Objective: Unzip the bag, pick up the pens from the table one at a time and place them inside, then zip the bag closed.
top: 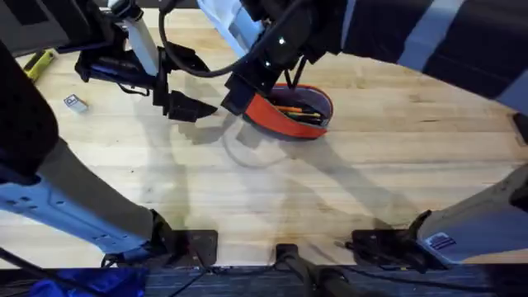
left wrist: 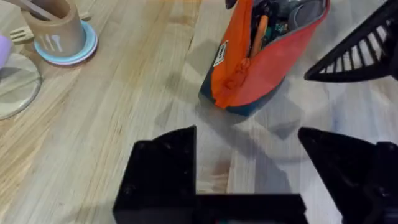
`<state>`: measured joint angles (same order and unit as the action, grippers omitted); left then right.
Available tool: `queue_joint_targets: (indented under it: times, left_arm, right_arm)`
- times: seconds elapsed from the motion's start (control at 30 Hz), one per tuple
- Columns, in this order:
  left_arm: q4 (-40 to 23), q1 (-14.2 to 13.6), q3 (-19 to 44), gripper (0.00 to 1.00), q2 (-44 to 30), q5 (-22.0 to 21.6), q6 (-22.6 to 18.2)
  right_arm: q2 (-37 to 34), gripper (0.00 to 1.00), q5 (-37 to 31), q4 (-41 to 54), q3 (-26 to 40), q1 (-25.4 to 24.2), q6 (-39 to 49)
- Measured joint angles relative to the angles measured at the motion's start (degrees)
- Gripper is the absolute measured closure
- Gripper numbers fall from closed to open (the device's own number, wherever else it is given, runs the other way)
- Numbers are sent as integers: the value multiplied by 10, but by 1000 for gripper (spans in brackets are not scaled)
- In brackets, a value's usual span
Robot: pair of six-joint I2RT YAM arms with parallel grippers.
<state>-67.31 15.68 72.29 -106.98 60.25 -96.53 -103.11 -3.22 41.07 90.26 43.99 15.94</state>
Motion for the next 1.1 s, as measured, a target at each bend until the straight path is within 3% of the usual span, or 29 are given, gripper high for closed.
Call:
queue_joint_targets:
  times: [0.63,1.1]
  left_arm:
    - [0,0,0,7,0,0,0]
    - [0,0,0,7,0,0,0]
  right_arm:
    - [-3,4,11,-5,0,0,22]
    - [-51,5,12,-51,0,-4,32]
